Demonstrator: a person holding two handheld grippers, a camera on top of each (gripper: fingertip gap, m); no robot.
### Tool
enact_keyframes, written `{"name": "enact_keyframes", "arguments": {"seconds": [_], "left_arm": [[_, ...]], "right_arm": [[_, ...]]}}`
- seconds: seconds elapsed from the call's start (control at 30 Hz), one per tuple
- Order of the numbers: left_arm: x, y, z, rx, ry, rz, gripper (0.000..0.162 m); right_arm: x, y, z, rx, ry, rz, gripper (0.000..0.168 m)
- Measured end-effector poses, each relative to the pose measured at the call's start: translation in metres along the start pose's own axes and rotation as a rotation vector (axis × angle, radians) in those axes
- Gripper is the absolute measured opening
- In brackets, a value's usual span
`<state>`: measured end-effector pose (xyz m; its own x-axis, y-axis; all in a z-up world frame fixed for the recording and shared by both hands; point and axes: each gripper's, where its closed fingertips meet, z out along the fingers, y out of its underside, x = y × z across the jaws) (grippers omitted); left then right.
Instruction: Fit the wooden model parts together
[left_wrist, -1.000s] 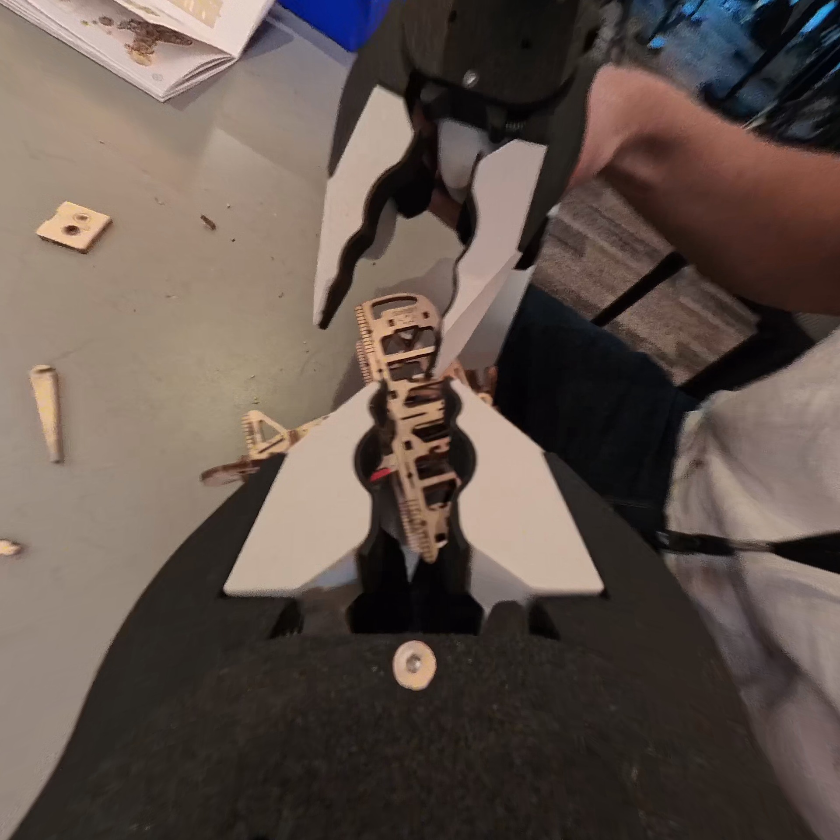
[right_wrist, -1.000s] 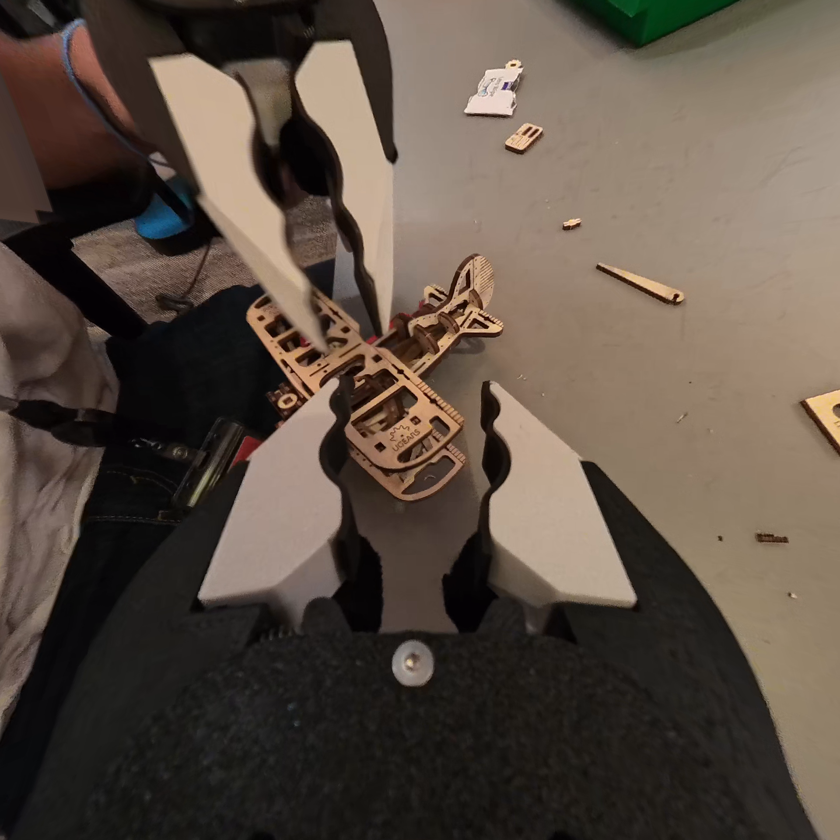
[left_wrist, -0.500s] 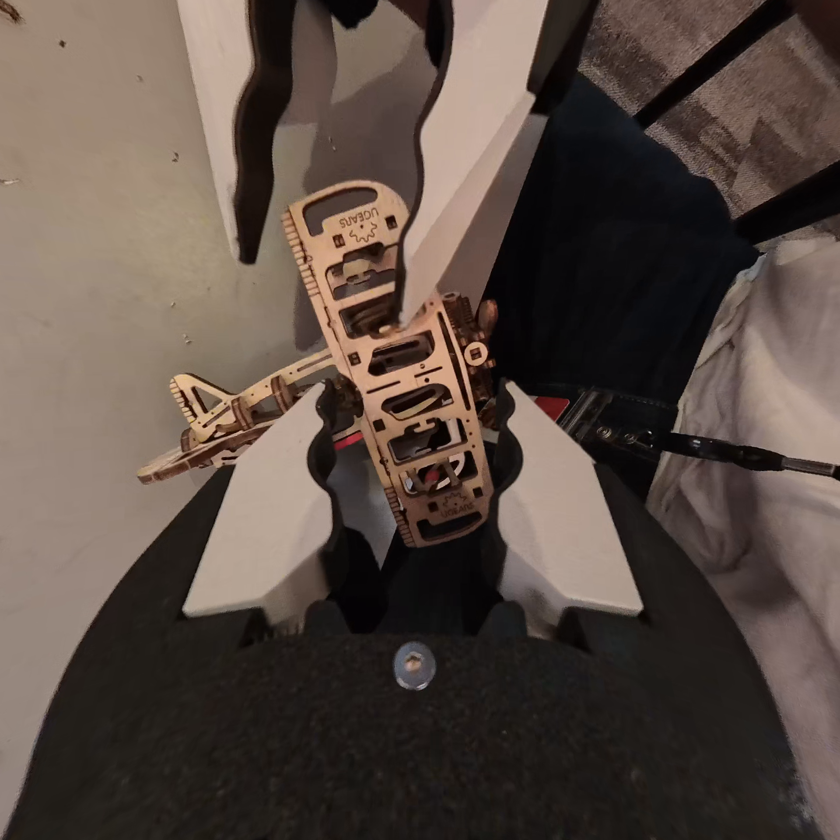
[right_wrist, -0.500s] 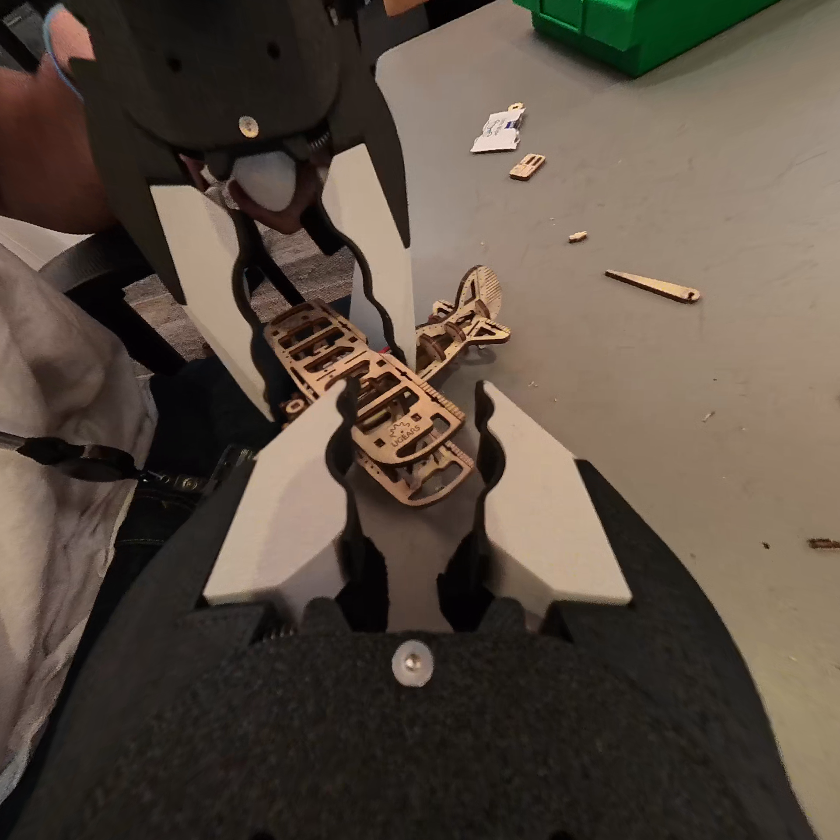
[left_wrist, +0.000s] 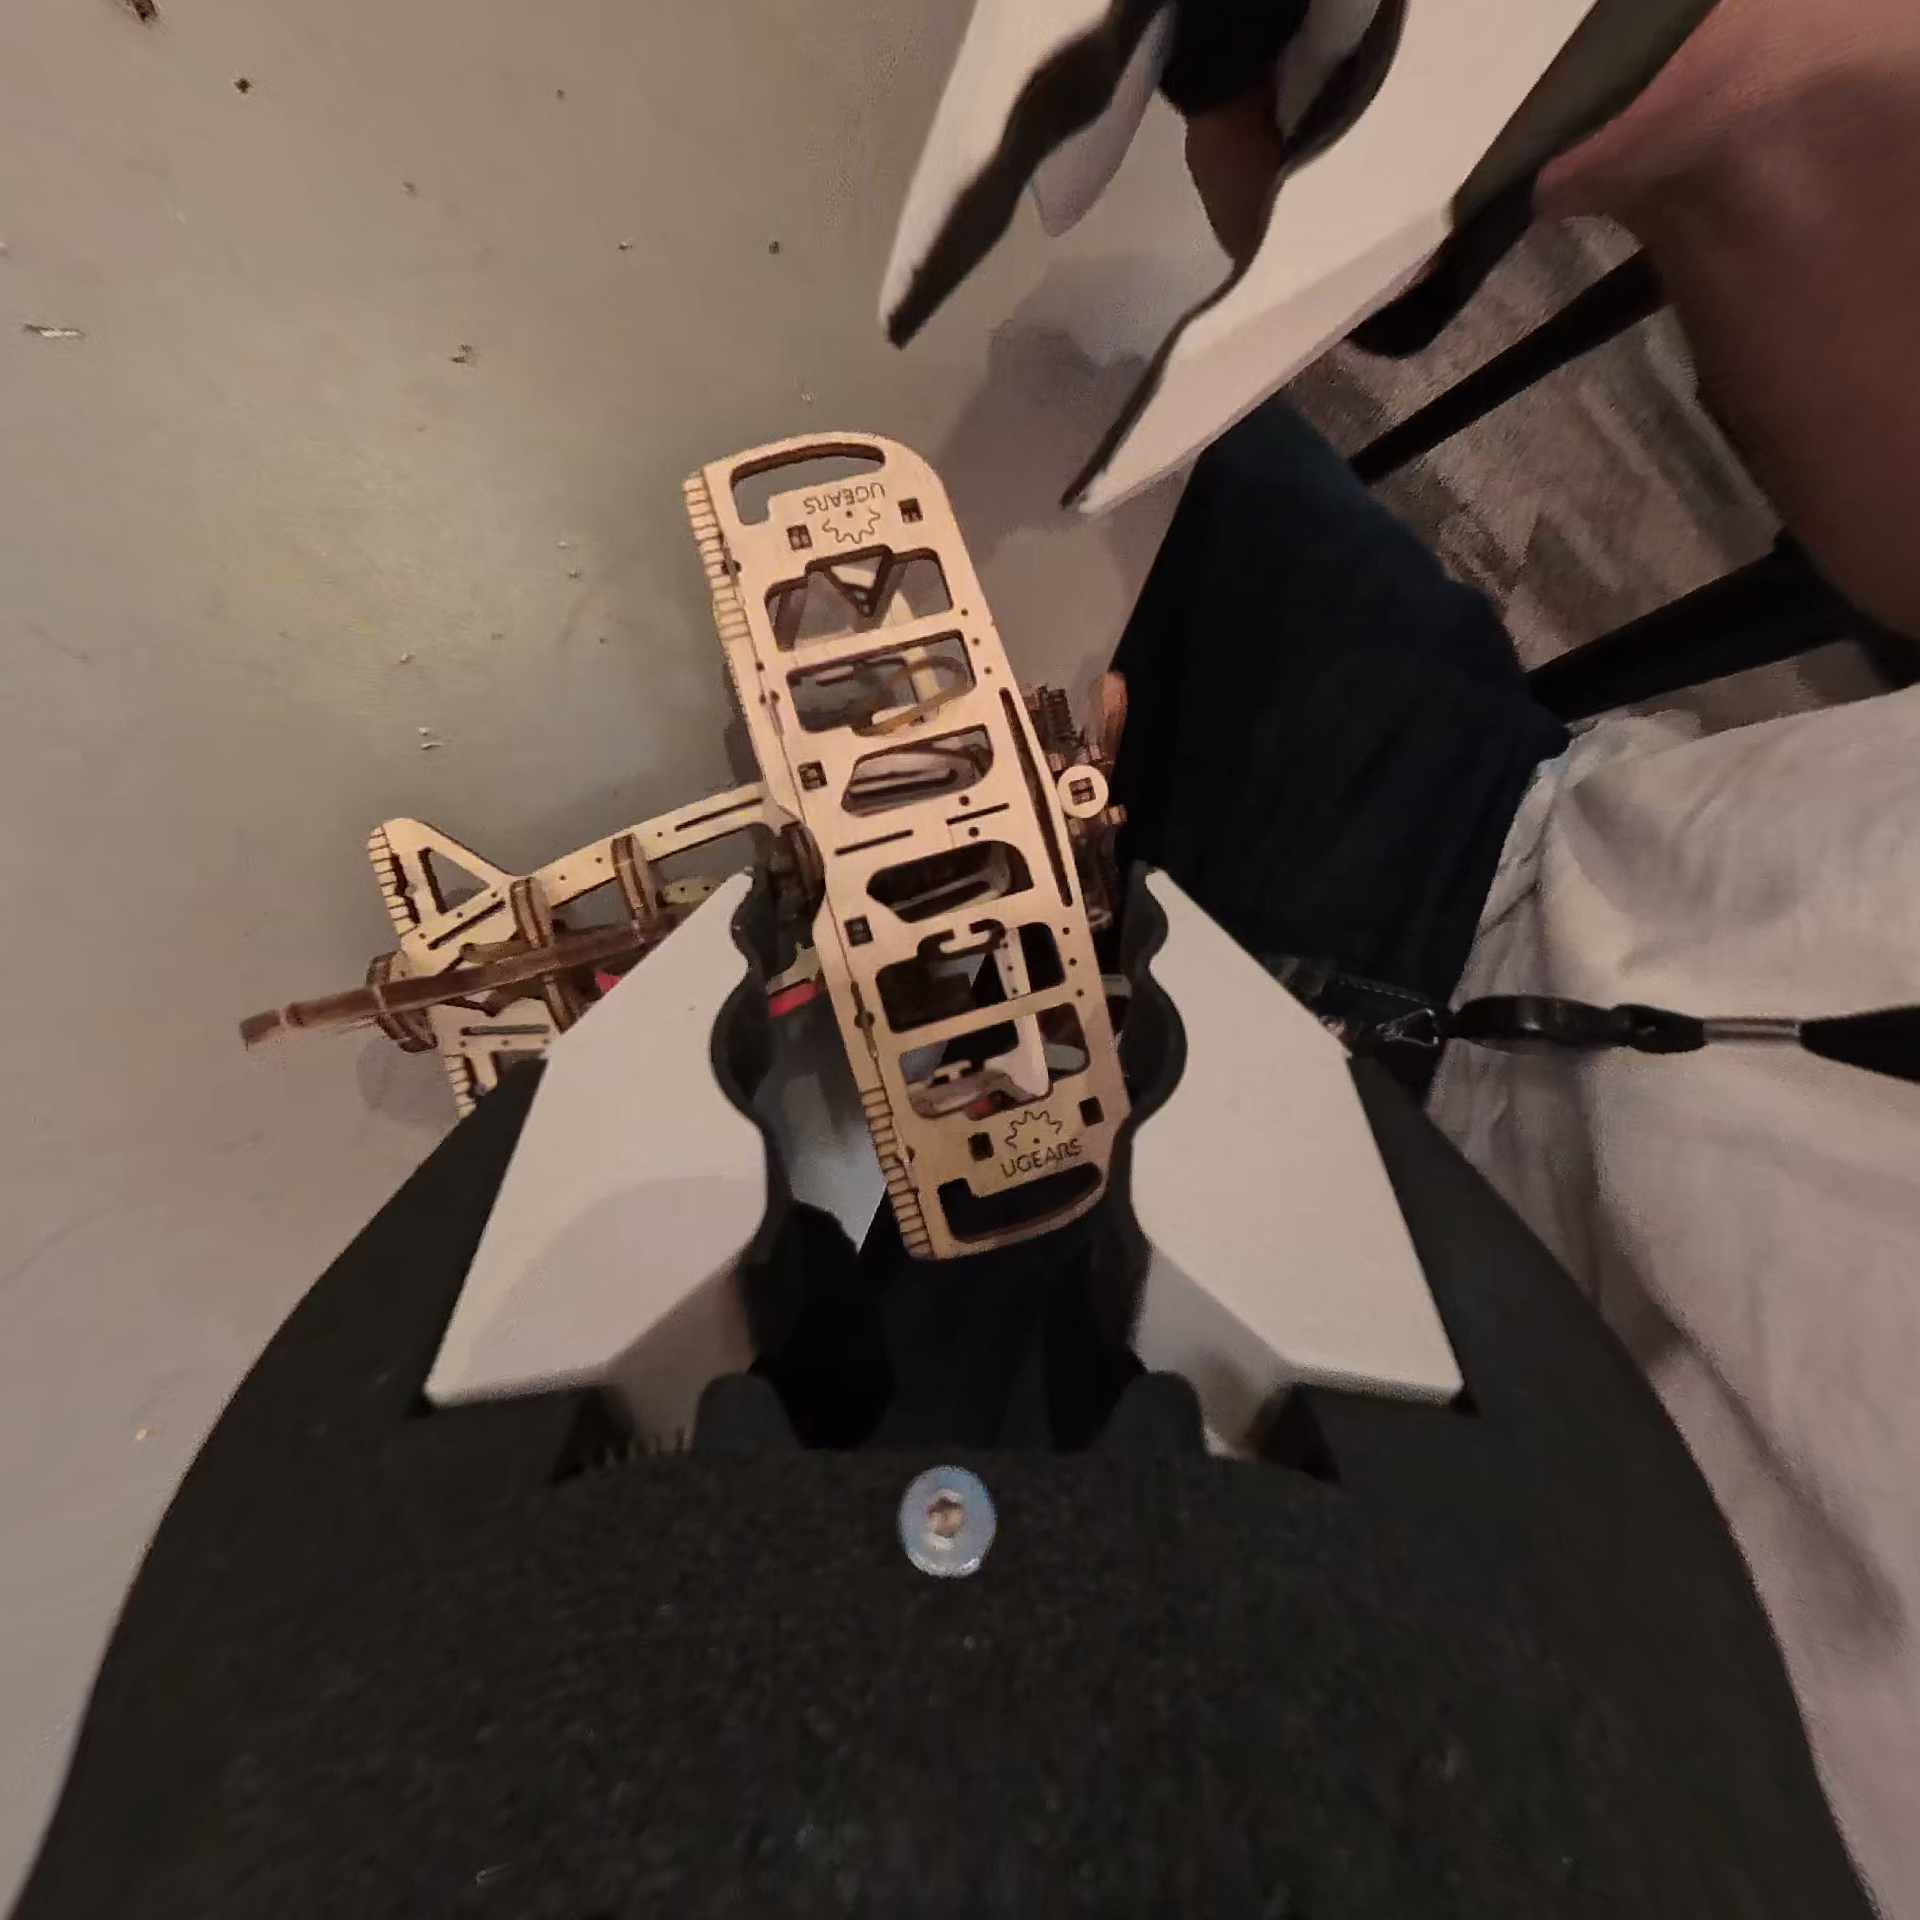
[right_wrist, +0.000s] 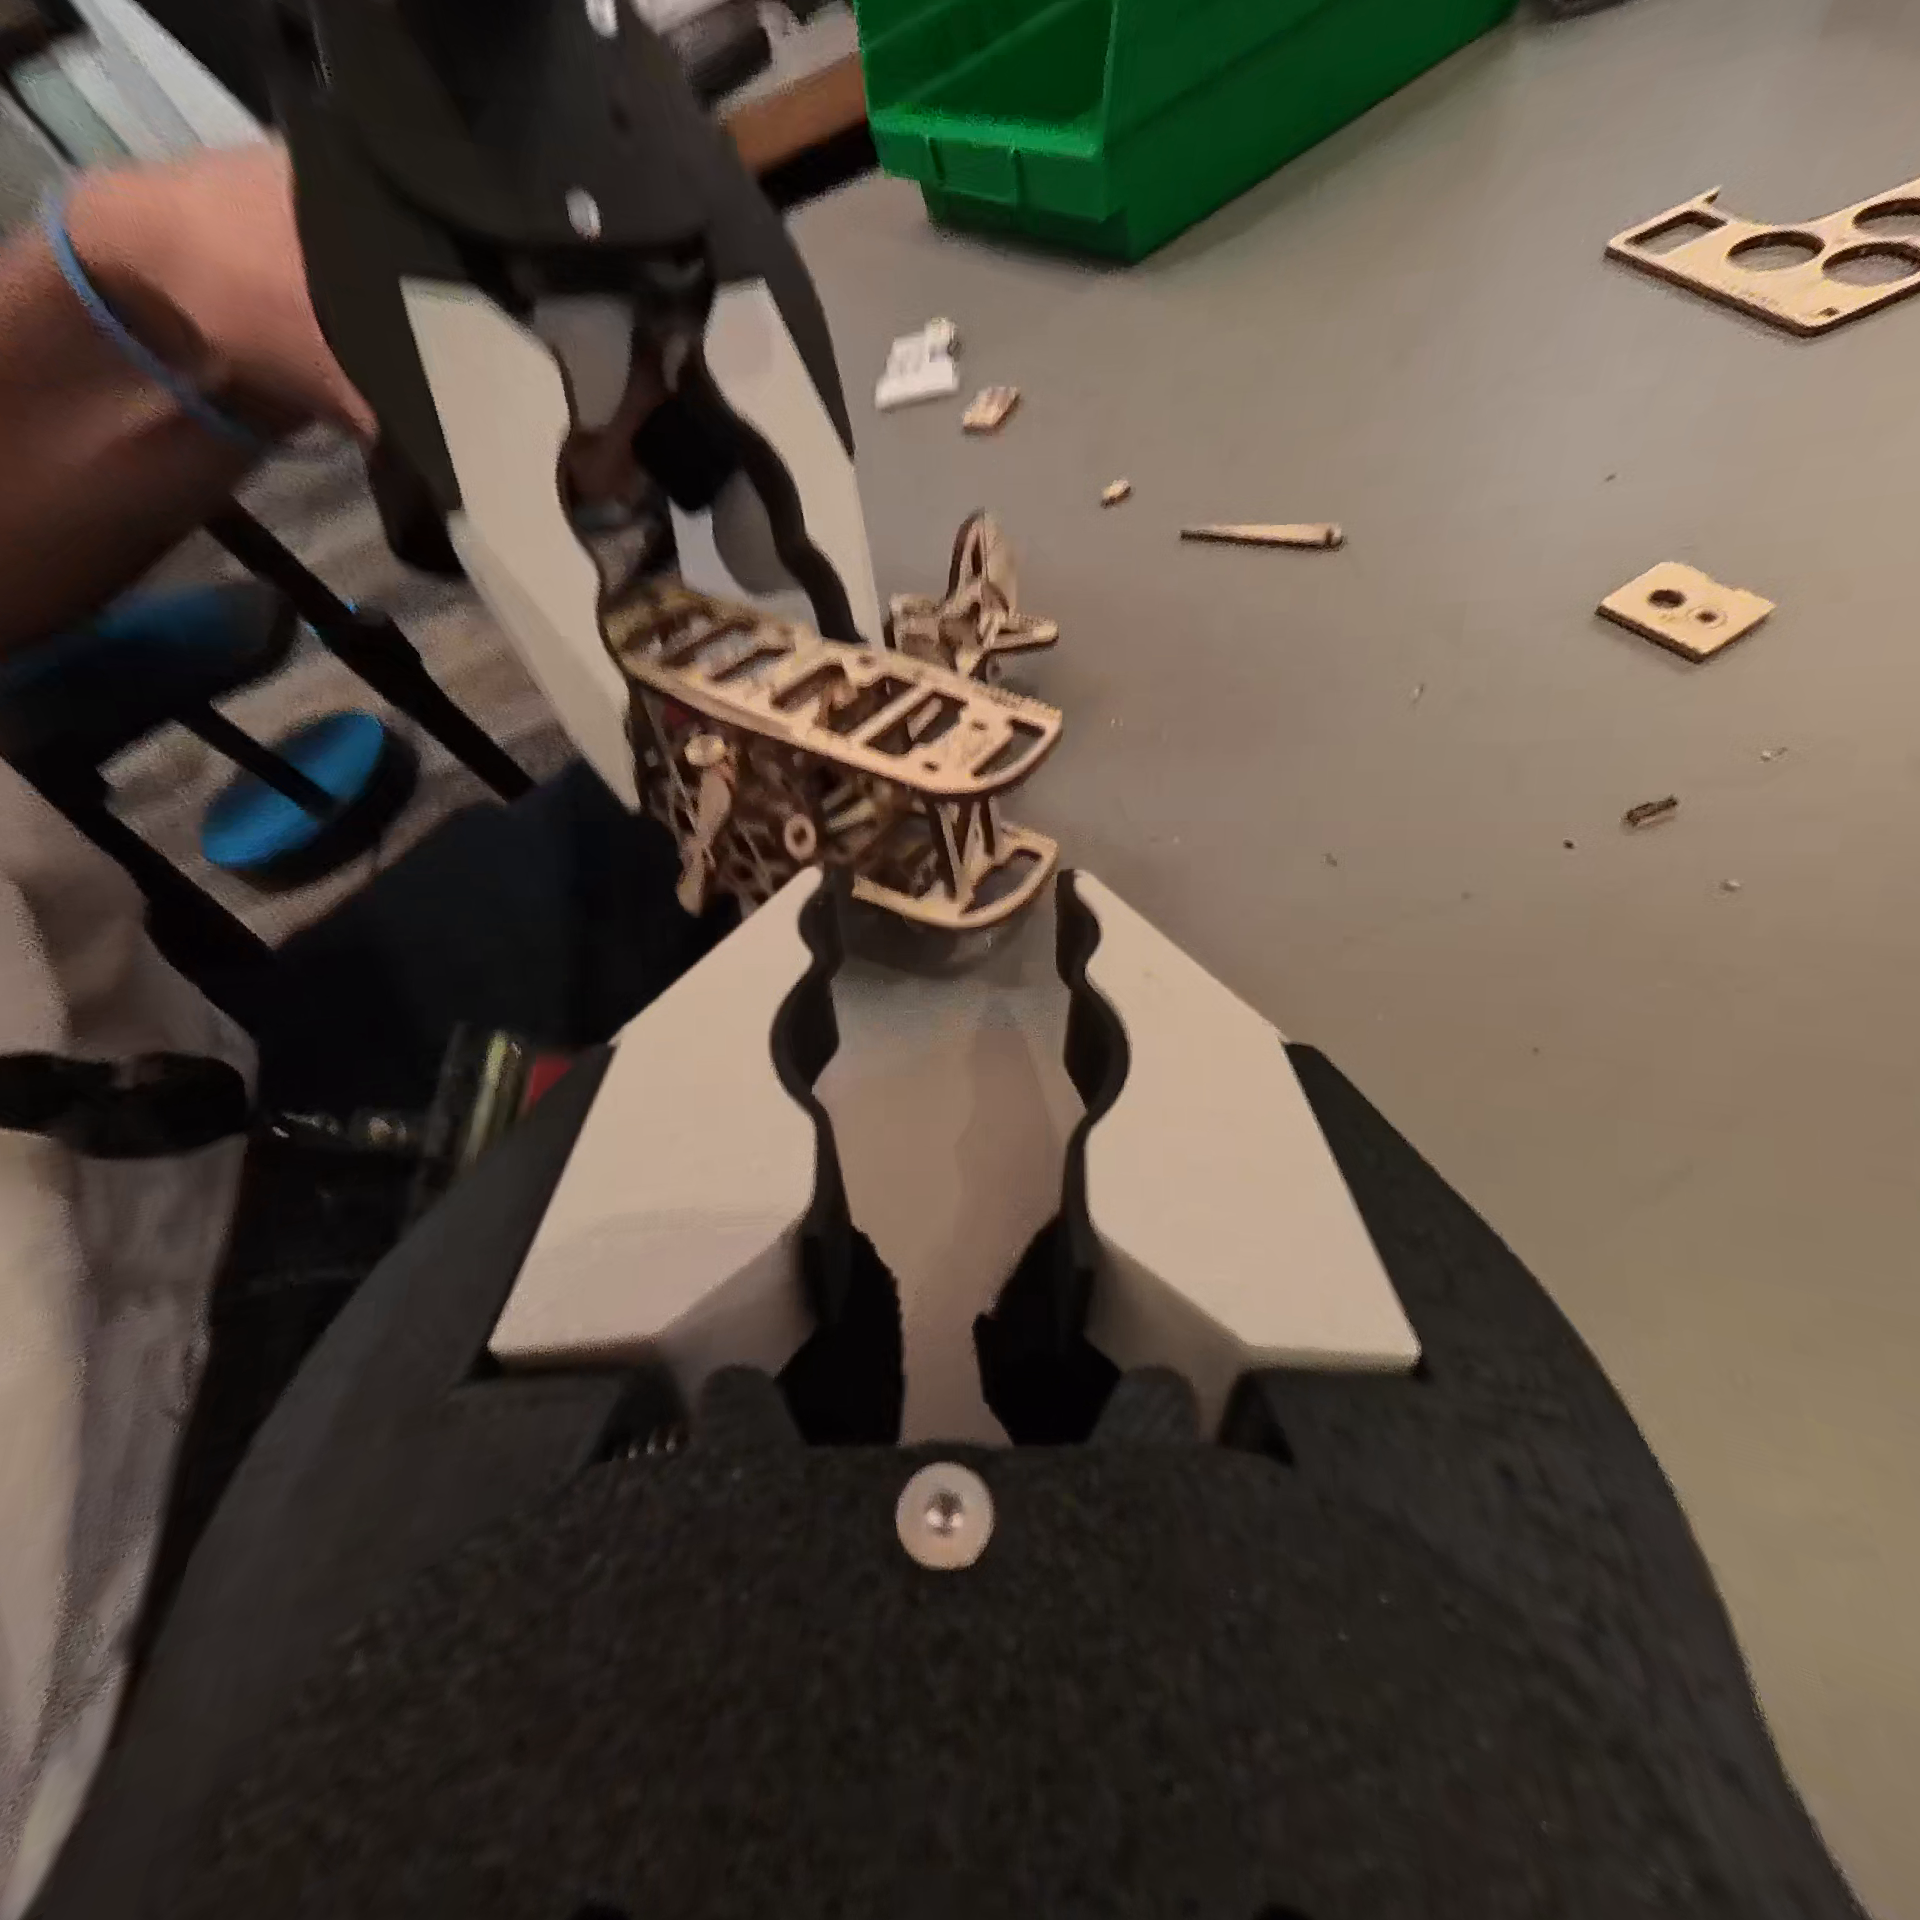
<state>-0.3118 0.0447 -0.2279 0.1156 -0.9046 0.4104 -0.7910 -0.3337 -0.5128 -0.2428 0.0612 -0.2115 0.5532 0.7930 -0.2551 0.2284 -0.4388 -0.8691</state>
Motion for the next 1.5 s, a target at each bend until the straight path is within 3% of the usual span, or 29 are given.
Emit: {"name": "enact_keyframes", "arguments": {"seconds": [0.03,0.17,0.33,0.47,0.67,0.8,1.17,1.3,1.47,1.5], "left_arm": [[0.000,0.000,-0.001,0.013,0.009,-0.002,0.064],[-0.003,0.004,-0.003,0.013,-0.015,0.009,0.065],[-0.002,0.013,-0.003,-0.096,-0.056,0.034,0.066],[0.000,0.016,-0.006,-0.219,-0.076,0.001,0.075],[0.007,0.011,-0.022,-0.225,-0.079,-0.105,0.081],[0.010,0.028,-0.023,-0.267,-0.098,-0.241,0.091],[-0.005,0.039,-0.018,-0.433,-0.296,-0.236,0.082],[-0.005,0.034,-0.021,-0.427,-0.335,-0.200,0.085],[-0.016,0.037,-0.025,-0.457,-0.414,-0.161,0.093],[-0.016,0.039,-0.024,-0.466,-0.410,-0.172,0.086]], "right_arm": [[0.003,0.007,0.001,-0.036,0.020,-0.029,0.038],[0.002,0.022,0.012,-0.068,-0.034,0.034,0.036],[-0.004,0.031,0.031,-0.122,-0.096,0.089,0.034],[-0.005,0.033,0.040,-0.159,-0.095,0.082,0.032],[0.002,0.026,0.027,-0.094,-0.078,0.167,0.032],[0.015,0.005,0.031,0.040,-0.086,0.405,0.029],[0.006,-0.005,0.053,0.050,-0.224,0.665,0.024],[0.004,-0.011,0.048,0.106,-0.283,0.743,0.012],[0.008,-0.006,0.052,0.081,-0.236,0.717,0.011],[0.008,-0.003,0.054,0.057,-0.214,0.701,0.011]]}}
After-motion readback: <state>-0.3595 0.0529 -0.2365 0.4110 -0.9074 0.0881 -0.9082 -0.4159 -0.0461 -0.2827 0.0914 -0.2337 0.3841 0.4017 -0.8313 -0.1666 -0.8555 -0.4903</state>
